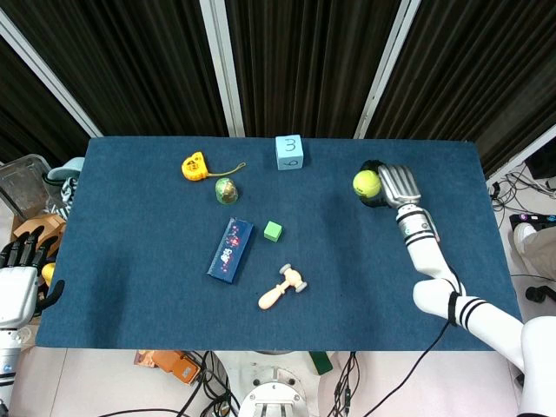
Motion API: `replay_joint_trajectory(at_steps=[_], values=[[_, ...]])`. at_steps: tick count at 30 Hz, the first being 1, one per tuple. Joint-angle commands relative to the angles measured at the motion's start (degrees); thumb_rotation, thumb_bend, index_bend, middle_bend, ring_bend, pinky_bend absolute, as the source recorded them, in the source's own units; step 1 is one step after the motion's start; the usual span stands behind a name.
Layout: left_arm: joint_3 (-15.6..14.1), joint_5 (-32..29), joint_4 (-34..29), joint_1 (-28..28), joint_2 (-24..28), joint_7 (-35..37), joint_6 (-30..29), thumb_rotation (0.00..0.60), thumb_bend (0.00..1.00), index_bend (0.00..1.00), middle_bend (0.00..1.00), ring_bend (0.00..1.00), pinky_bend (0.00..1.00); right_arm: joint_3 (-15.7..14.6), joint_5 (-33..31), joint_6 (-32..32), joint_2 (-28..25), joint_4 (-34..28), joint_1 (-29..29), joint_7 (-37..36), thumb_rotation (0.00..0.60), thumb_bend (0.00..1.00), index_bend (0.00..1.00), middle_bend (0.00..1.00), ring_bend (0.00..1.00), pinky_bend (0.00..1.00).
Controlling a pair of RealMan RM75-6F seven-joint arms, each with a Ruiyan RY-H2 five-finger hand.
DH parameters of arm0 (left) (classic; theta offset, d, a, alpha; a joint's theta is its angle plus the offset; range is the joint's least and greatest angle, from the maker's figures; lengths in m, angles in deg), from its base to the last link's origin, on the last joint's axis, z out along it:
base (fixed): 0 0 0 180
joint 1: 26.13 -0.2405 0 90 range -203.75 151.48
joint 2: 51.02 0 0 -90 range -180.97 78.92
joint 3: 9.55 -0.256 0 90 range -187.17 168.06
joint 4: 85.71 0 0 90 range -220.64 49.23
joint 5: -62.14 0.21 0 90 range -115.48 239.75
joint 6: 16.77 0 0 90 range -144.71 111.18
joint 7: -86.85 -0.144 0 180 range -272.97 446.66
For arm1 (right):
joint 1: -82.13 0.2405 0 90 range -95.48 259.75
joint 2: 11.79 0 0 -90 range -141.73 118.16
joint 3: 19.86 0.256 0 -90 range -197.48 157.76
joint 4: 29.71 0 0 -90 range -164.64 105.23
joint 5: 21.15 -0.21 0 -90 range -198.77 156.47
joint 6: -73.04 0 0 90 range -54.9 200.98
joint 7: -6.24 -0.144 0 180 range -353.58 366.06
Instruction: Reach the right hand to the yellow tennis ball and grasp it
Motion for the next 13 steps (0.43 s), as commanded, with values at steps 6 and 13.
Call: replay_joint_trajectory(at_steps=[6,13], values=[[0.0,-0.2,-0.2,-0.1,0.1,0.5,0.1,0.6,0.28,0.14,0.0,0.0,0.12,4.0,9.1,-15.8,-3.6,-14.5,-1.6,-5.3,0.6,0.61,0.7,0.65,0.79,0.87],[-0.1,0.2,-0.2,0.0,0.0,0.1,0.0,0.6,0.28,0.14,0.0,0.0,0.12,4.8,8.5,-18.3,-7.7,-22.0,-3.5,-4.7,0.6,0.61,0.71,0.65,0.79,0.87]])
